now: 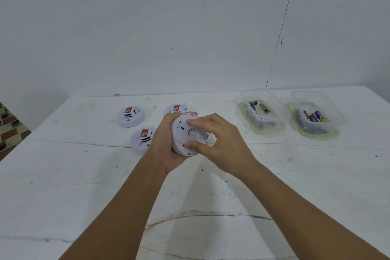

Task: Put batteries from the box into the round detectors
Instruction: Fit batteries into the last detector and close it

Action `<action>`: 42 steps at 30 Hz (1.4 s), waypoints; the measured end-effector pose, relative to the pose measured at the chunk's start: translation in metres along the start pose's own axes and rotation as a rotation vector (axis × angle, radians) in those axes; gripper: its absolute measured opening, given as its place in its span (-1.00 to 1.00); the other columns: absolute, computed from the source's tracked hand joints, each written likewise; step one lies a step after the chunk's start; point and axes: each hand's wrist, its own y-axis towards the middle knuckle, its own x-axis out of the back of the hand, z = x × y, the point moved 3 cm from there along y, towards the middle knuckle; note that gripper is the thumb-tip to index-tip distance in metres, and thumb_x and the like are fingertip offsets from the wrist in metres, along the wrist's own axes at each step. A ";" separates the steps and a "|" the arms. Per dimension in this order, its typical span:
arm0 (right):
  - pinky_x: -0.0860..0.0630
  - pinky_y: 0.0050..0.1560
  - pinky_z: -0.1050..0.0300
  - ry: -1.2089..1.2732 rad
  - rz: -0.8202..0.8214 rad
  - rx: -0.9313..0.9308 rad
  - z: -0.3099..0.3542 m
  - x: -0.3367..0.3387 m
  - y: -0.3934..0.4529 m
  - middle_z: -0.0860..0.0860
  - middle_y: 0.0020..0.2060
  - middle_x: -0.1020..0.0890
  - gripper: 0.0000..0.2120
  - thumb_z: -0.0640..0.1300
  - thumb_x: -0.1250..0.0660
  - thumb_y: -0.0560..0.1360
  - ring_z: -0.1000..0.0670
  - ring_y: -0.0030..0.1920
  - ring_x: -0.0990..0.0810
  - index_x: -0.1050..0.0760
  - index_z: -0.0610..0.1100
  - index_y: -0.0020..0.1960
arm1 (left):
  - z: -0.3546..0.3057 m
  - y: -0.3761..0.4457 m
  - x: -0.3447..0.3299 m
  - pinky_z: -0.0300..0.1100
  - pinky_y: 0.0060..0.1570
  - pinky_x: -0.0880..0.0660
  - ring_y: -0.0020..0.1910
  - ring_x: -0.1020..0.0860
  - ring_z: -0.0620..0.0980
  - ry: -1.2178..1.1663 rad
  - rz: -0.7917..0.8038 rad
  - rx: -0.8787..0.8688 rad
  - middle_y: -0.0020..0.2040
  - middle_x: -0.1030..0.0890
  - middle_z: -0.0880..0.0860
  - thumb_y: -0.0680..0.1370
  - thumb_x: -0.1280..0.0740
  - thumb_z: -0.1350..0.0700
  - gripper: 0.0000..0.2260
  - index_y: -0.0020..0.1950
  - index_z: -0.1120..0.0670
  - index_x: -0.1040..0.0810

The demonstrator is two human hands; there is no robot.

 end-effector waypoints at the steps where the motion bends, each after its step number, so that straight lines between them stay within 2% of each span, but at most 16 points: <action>1: -0.47 0.16 0.35 -0.014 -0.006 -0.009 0.000 0.000 0.000 0.18 0.15 -0.57 -0.49 0.12 -0.59 0.43 0.19 0.18 -0.55 -0.60 0.09 0.35 | -0.002 0.000 0.000 -0.07 -0.10 -0.47 0.09 -0.55 0.14 0.030 -0.014 -0.007 0.09 -0.60 0.13 0.61 -0.26 -0.12 -0.71 0.18 0.04 -0.59; 6: -0.38 0.08 0.48 -0.006 0.025 -0.060 0.005 0.002 0.004 0.22 0.11 -0.52 -0.43 0.09 -0.63 0.39 0.28 0.15 -0.50 -0.59 0.07 0.36 | -0.005 -0.004 -0.001 -0.06 -0.11 -0.50 0.11 -0.55 0.14 0.066 -0.034 -0.008 0.09 -0.62 0.12 0.61 -0.24 -0.10 -0.72 0.16 0.03 -0.59; 9: -0.43 0.08 0.42 0.002 0.014 -0.076 0.009 0.004 0.004 0.22 0.09 -0.52 -0.43 0.06 -0.65 0.36 0.24 0.14 -0.51 -0.59 0.09 0.33 | -0.004 -0.005 -0.004 -0.07 -0.14 -0.53 0.11 -0.55 0.12 0.079 -0.036 -0.016 0.11 -0.61 0.11 0.61 -0.23 -0.10 -0.71 0.18 0.04 -0.59; 14: -0.55 0.10 0.22 -0.032 -0.061 -0.177 0.011 0.000 0.001 0.23 0.09 -0.57 -0.44 0.14 -0.62 0.33 0.22 0.10 -0.57 -0.58 0.13 0.29 | -0.005 -0.004 -0.008 -0.05 -0.10 -0.56 0.01 -0.64 0.11 0.081 -0.071 -0.046 0.05 -0.65 0.12 0.64 -0.19 -0.09 -0.70 0.11 0.08 -0.61; 23: -0.55 0.15 0.15 -0.096 -0.036 -0.216 0.017 -0.001 0.002 0.22 0.11 -0.58 -0.46 0.18 -0.58 0.33 0.21 0.09 -0.58 -0.56 0.13 0.26 | -0.003 -0.006 -0.007 -0.06 -0.20 -0.62 -0.06 -0.67 0.11 0.075 -0.094 -0.046 0.02 -0.67 0.13 0.66 -0.16 -0.09 -0.67 0.13 0.09 -0.60; 26: -0.54 0.14 0.19 -0.073 -0.014 -0.224 0.016 -0.001 0.001 0.20 0.12 -0.58 -0.46 0.17 -0.58 0.35 0.21 0.11 -0.57 -0.56 0.12 0.29 | -0.003 -0.005 -0.005 -0.07 -0.18 -0.59 -0.07 -0.67 0.10 0.108 -0.115 -0.067 0.01 -0.67 0.13 0.65 -0.18 -0.09 -0.67 0.05 0.08 -0.64; 28: -0.50 0.11 0.31 -0.018 0.000 -0.228 0.014 -0.002 0.000 0.18 0.14 -0.57 -0.46 0.14 -0.57 0.39 0.22 0.14 -0.56 -0.56 0.11 0.33 | -0.005 -0.005 -0.005 -0.06 -0.13 -0.54 -0.04 -0.66 0.11 0.118 -0.133 -0.088 0.02 -0.66 0.13 0.63 -0.20 -0.10 -0.69 0.04 0.06 -0.64; 29: -0.46 0.09 0.39 0.017 0.001 -0.230 0.014 -0.002 0.000 0.18 0.15 -0.56 -0.47 0.12 -0.56 0.42 0.23 0.15 -0.55 -0.56 0.10 0.35 | -0.006 -0.005 -0.006 -0.06 -0.13 -0.55 -0.02 -0.65 0.13 0.127 -0.138 -0.105 0.04 -0.65 0.13 0.64 -0.21 -0.12 -0.69 0.08 0.06 -0.63; 31: -0.44 0.09 0.44 0.111 -0.013 -0.261 0.013 -0.002 0.001 0.17 0.17 -0.54 -0.54 0.11 -0.51 0.49 0.24 0.15 -0.55 -0.56 0.13 0.36 | -0.012 -0.004 -0.007 -0.01 -0.13 -0.60 0.06 -0.65 0.18 0.187 -0.155 -0.157 0.11 -0.65 0.17 0.66 -0.22 -0.16 -0.67 0.20 0.04 -0.59; 32: -0.46 0.12 0.39 0.196 -0.027 -0.297 0.012 -0.003 0.001 0.18 0.18 -0.55 -0.59 0.14 -0.47 0.52 0.23 0.15 -0.57 -0.56 0.15 0.35 | -0.013 -0.003 -0.008 0.06 -0.07 -0.63 0.12 -0.65 0.21 0.229 -0.163 -0.187 0.16 -0.66 0.20 0.66 -0.24 -0.18 -0.64 0.25 0.05 -0.58; 34: -0.57 0.21 0.15 0.415 -0.048 -0.381 0.009 -0.004 0.002 0.17 0.19 -0.61 -0.59 0.26 -0.37 0.54 0.15 0.17 -0.62 -0.55 0.20 0.35 | -0.015 -0.003 -0.012 0.23 0.16 -0.61 0.21 -0.65 0.24 0.333 -0.203 -0.244 0.20 -0.67 0.19 0.62 -0.31 -0.18 -0.58 0.32 0.09 -0.57; 36: -0.64 0.21 -0.04 0.516 -0.040 -0.451 0.006 -0.004 0.001 0.13 0.16 -0.64 -0.54 0.31 -0.35 0.54 0.05 0.16 -0.66 -0.49 0.21 0.40 | -0.013 -0.005 -0.018 0.17 0.22 -0.58 0.10 -0.70 0.15 0.456 -0.254 -0.277 0.05 -0.72 0.10 0.61 -0.34 -0.17 -0.61 0.30 0.07 -0.58; 37: -0.65 0.20 -0.07 0.538 -0.036 -0.473 0.004 -0.003 0.000 0.09 0.14 -0.64 -0.54 0.27 -0.36 0.56 0.03 0.14 -0.68 -0.46 0.20 0.41 | -0.011 -0.005 -0.021 0.15 0.21 -0.58 0.05 -0.71 0.10 0.495 -0.273 -0.274 0.01 -0.73 0.07 0.60 -0.35 -0.17 -0.63 0.27 0.05 -0.59; 39: -0.68 0.16 -0.07 0.572 -0.056 -0.523 -0.002 -0.002 -0.004 0.02 0.13 -0.65 -0.60 0.12 -0.40 0.60 0.02 0.09 -0.71 -0.46 0.14 0.42 | -0.007 -0.003 -0.020 0.10 0.22 -0.59 0.09 -0.70 0.08 0.525 -0.318 -0.246 0.06 -0.74 0.08 0.57 -0.40 -0.20 -0.61 0.27 0.01 -0.60; 42: -0.69 0.12 0.00 0.664 -0.128 -0.617 -0.016 0.002 -0.011 -0.05 0.14 -0.68 -0.68 -0.09 -0.34 0.65 0.00 0.08 -0.72 -0.50 0.07 0.39 | -0.007 -0.004 -0.009 0.08 0.40 -0.48 0.30 -0.61 0.03 0.620 -0.329 -0.294 0.32 -0.64 0.01 0.60 -0.36 -0.12 -0.65 0.37 -0.10 -0.59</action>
